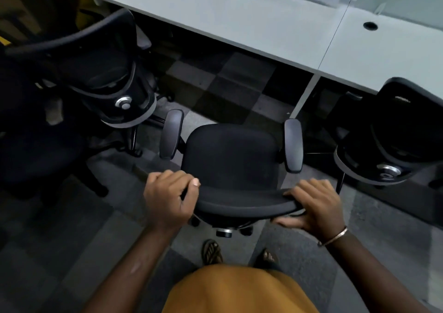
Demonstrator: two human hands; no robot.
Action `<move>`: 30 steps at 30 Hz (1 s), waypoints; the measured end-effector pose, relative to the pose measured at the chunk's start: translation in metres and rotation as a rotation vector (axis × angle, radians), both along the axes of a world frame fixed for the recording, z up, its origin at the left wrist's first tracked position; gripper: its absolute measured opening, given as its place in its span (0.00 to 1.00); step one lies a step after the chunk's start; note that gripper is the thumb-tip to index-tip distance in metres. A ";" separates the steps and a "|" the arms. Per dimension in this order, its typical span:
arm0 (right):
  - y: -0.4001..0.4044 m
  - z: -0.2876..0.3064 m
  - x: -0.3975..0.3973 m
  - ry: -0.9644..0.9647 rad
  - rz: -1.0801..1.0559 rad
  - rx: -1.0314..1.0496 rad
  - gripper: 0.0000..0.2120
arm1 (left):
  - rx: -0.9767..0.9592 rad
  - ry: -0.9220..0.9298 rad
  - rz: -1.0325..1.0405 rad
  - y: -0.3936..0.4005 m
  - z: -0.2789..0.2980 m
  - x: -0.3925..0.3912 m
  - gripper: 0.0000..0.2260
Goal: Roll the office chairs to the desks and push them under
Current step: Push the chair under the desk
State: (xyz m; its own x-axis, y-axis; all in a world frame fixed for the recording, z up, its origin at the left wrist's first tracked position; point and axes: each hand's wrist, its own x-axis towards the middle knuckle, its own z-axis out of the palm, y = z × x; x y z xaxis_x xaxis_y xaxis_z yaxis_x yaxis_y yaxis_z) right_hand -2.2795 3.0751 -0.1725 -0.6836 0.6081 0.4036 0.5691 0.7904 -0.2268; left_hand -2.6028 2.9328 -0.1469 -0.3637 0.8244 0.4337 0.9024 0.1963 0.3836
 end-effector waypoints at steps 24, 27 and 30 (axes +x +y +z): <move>0.282 -0.007 -0.062 0.027 -0.103 -0.158 0.40 | -0.154 0.252 -0.342 0.235 0.002 -0.067 0.21; 0.296 0.000 -0.081 0.018 -0.169 -0.184 0.41 | -0.222 0.276 -0.397 0.271 0.006 -0.097 0.22; 0.310 0.003 -0.097 -0.004 -0.226 -0.194 0.41 | -0.279 0.289 -0.469 0.305 0.010 -0.121 0.21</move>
State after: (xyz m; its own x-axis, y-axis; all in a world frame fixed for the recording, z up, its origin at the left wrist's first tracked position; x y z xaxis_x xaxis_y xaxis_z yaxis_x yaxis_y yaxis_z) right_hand -2.3769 3.3851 -0.1692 -0.5237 0.8104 0.2625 0.7266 0.5858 -0.3588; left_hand -2.7237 3.2376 -0.1369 0.1649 0.9646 0.2059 0.9767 -0.1888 0.1019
